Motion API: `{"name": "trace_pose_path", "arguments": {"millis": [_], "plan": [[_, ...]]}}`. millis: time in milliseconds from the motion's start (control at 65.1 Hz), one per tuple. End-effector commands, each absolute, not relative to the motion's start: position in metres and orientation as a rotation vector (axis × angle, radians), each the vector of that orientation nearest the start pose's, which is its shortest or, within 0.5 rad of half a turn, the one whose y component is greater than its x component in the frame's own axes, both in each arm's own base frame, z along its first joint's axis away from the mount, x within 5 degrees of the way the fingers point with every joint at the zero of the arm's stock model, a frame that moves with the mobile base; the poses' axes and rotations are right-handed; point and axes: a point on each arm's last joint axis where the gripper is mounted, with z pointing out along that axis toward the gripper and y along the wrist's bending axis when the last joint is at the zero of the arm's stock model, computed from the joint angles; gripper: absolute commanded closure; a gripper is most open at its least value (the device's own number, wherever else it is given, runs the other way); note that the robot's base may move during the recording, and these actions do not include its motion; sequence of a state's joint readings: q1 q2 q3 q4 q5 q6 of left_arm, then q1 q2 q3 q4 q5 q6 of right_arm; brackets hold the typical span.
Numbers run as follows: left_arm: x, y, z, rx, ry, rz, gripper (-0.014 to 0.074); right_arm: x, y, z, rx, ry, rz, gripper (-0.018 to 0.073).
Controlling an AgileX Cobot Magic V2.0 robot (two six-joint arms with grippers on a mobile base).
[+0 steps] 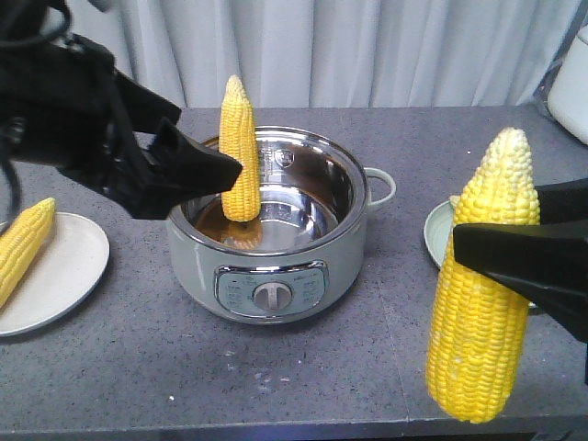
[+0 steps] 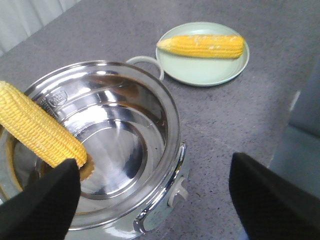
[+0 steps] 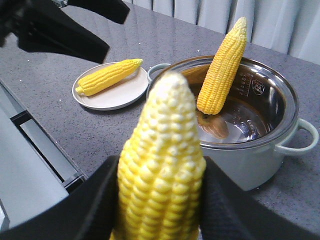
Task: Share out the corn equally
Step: 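Reach the left gripper down to the last corn cob in the pot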
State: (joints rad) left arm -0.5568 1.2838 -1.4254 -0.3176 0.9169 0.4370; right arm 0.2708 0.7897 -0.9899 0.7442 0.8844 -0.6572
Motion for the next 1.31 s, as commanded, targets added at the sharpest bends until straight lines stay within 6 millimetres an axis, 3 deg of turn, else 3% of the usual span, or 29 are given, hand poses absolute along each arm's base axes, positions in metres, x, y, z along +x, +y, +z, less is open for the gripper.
{"name": "trace_pose_path", "arguments": {"millis": [0, 215, 369, 569, 753, 1122, 1291], "plan": [[0.22, -0.174, 0.435, 0.913, 1.969, -0.382, 0.0006, 0.115, 0.08, 0.422, -0.685, 1.792, 0.645, 0.0335], [0.241, -0.207, 0.403, 0.808, 2.106, -0.11, 0.0006, 0.115, 0.08, 0.422, -0.685, 1.792, 0.645, 0.0335], [0.261, -0.216, 0.402, 0.661, 2.232, 0.072, 0.0006, 0.115, 0.08, 0.422, -0.685, 1.792, 0.645, 0.0335], [0.289, -0.229, 0.408, 0.486, 2.308, 0.069, 0.0006, 0.115, 0.08, 0.422, -0.685, 1.792, 0.645, 0.0335], [0.318, -0.228, 0.403, 0.326, 2.356, 0.035, 0.0006, 0.115, 0.08, 0.422, -0.686, 1.793, 0.646, 0.0335], [0.354, -0.216, 0.381, 0.225, 2.403, -0.008, 0.0006, 0.115, 0.08, 0.422, -0.686, 1.793, 0.646, 0.0335], [0.362, -0.221, 0.376, 0.235, 2.369, -0.039, 0.0006, 0.115, 0.08, 0.422, -0.686, 1.793, 0.646, 0.0335]]}}
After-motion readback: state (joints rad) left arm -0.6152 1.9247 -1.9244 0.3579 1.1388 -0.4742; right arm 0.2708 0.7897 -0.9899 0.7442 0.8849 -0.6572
